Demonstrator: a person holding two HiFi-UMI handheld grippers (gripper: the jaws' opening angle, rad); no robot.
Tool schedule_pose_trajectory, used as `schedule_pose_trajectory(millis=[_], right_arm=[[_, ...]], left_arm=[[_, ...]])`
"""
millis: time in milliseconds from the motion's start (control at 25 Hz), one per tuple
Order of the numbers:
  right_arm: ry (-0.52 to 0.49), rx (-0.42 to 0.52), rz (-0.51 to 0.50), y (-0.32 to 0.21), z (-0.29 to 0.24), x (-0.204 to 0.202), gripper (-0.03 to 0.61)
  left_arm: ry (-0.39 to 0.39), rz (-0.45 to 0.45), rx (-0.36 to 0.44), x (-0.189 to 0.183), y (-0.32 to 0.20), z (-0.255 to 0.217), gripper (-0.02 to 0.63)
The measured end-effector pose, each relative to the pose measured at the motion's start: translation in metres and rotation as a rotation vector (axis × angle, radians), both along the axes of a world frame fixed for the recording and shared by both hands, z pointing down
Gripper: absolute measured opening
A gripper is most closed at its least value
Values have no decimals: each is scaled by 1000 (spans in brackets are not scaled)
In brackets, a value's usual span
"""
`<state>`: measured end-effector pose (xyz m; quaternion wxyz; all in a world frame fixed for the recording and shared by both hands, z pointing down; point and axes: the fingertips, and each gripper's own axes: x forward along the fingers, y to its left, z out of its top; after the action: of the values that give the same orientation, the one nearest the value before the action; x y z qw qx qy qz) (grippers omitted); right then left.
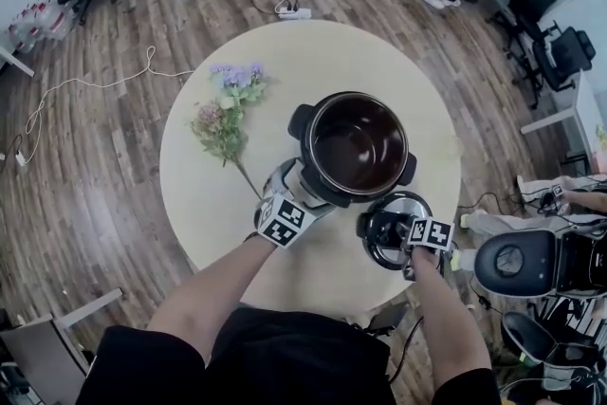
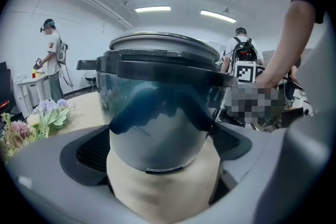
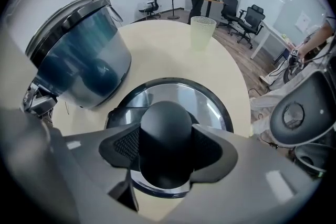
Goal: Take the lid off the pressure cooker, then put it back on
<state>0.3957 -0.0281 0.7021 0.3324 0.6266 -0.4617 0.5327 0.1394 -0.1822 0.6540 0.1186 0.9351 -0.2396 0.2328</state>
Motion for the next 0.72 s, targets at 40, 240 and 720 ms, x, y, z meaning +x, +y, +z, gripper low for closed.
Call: schedule_pose_trajectory(millis=[40, 240, 720], right_arm=[[-2, -7, -5, 0, 0, 0, 288], [-22, -19, -20, 2, -7, 6, 287], [-89, 25, -86, -13, -154, 60, 285]], left_arm=[[-1, 1, -1, 0, 0, 0, 591], [-6, 3, -7, 1, 0, 2, 591], [-1, 3, 1, 1, 1, 0, 591]])
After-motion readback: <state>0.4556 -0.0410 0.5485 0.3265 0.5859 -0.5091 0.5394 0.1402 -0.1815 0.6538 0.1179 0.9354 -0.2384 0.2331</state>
